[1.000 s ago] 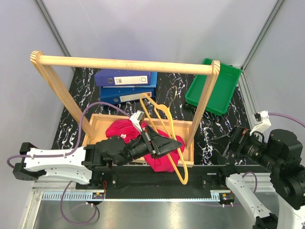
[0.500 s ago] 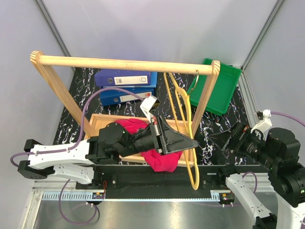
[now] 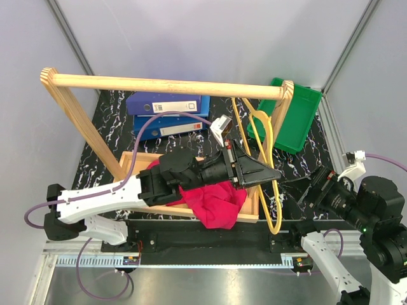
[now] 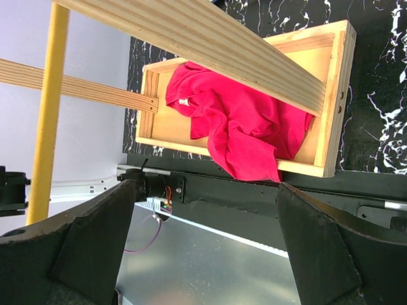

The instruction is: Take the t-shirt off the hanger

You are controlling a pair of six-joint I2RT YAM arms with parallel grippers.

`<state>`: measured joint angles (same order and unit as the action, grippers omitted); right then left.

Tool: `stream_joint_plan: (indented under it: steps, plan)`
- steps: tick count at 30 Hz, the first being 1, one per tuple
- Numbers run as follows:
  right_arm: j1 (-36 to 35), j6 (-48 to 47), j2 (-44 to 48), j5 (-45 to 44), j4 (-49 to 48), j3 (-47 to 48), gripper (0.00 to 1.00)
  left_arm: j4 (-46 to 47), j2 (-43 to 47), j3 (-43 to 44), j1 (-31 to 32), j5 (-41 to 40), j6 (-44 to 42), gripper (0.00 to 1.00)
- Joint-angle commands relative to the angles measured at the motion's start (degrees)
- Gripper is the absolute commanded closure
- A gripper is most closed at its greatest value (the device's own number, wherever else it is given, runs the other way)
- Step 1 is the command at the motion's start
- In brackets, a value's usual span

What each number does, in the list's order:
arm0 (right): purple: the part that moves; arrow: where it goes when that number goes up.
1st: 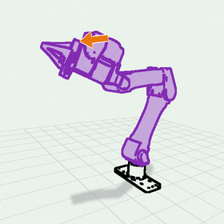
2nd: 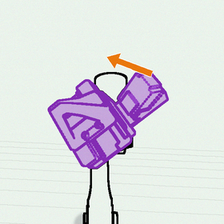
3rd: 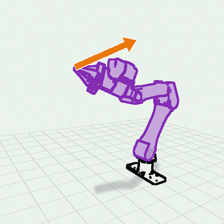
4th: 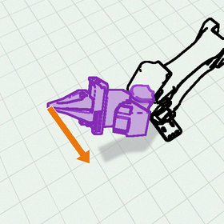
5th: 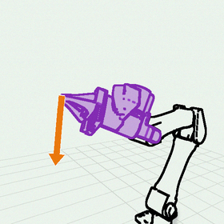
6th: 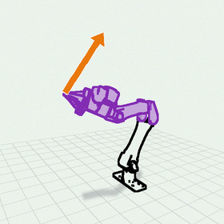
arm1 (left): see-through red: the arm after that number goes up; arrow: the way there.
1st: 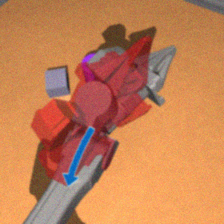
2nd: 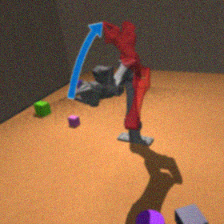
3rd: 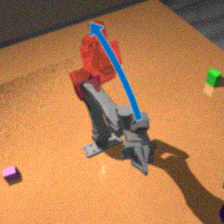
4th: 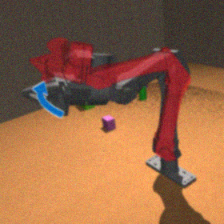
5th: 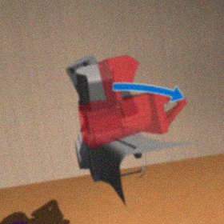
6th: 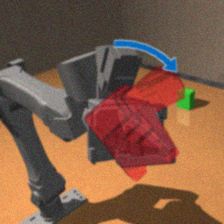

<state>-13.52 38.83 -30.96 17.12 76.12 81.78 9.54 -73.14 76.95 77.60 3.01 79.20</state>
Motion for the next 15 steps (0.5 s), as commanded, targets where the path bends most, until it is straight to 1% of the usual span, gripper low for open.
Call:
stream_joint_plan:
  steps: [1,3,7,10,15]
  plan:
    - [-0.37,-0.16,-0.5,-0.16,-1.5,0.22,0.02,6.27,-0.33,1.98,-1.75,3.67,3.59,1.0]
    - [-0.28,-0.51,-0.59,-0.07,-1.41,0.23,0.02,8.9,-0.6,0.58,-2.63,4.11,4.91,1.0]
    - [-0.28,-0.6,-0.33,-0.08,-1.15,0.14,0.02,9.97,-0.6,-0.31,-3.77,3.68,5.09,1.0]
    - [-0.28,-0.51,0.2,-0.07,-1.06,-0.39,0.02,9.01,-0.68,-0.57,-4.13,3.41,5.61,1.0]
    - [-0.28,0.11,0.9,0.1,-1.5,-2.32,0.02,11.63,-2.44,-1.89,-4.21,5.78,7.72,1.0]
